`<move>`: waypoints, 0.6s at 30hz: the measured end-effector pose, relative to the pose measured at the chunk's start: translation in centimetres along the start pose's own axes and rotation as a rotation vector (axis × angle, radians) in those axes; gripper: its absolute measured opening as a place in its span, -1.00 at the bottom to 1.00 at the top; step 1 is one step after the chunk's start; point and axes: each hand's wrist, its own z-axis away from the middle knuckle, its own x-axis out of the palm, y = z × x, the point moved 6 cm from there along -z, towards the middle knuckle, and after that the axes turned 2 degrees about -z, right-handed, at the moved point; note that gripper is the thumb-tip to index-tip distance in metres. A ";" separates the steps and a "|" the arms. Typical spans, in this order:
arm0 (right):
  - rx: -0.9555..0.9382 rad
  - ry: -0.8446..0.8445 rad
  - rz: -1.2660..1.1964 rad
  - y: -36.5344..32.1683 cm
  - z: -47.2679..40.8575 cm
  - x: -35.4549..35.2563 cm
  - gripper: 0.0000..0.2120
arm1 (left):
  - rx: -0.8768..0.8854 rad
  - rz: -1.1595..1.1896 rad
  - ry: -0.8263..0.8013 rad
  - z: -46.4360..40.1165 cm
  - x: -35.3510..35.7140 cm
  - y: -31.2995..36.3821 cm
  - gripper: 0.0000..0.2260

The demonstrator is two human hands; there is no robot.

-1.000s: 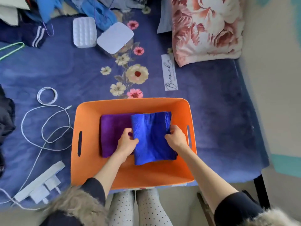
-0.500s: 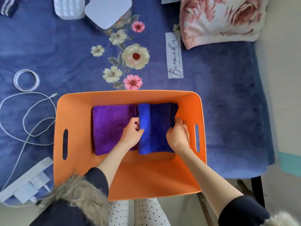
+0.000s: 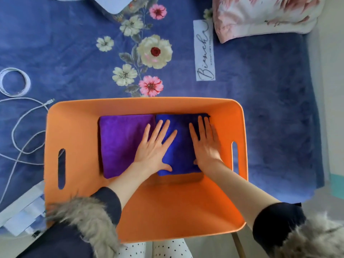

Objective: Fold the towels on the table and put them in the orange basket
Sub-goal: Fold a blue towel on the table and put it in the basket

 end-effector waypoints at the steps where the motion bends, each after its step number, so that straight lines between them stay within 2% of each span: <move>1: -0.003 -0.026 0.008 0.0 -0.5 0.4 0.07 | -0.010 -0.009 -0.005 -0.6 0.5 -0.4 0.10; 8: -0.002 -0.118 0.101 -0.3 -2.8 1.9 0.10 | -0.030 -0.027 -0.021 -2.4 2.4 -0.9 0.13; 12: 0.003 -0.128 0.101 -0.4 -2.3 1.4 0.06 | -0.018 -0.025 -0.128 -2.4 1.6 -0.8 0.11; 15: 0.004 -0.118 -0.048 -0.6 -0.7 0.5 -0.08 | 0.003 0.045 -0.207 -1.8 -0.2 -0.8 -0.01; 18: 0.030 -0.032 -0.265 -0.8 1.7 -1.1 -0.22 | -0.011 0.150 -0.156 -0.3 -2.8 -1.2 -0.21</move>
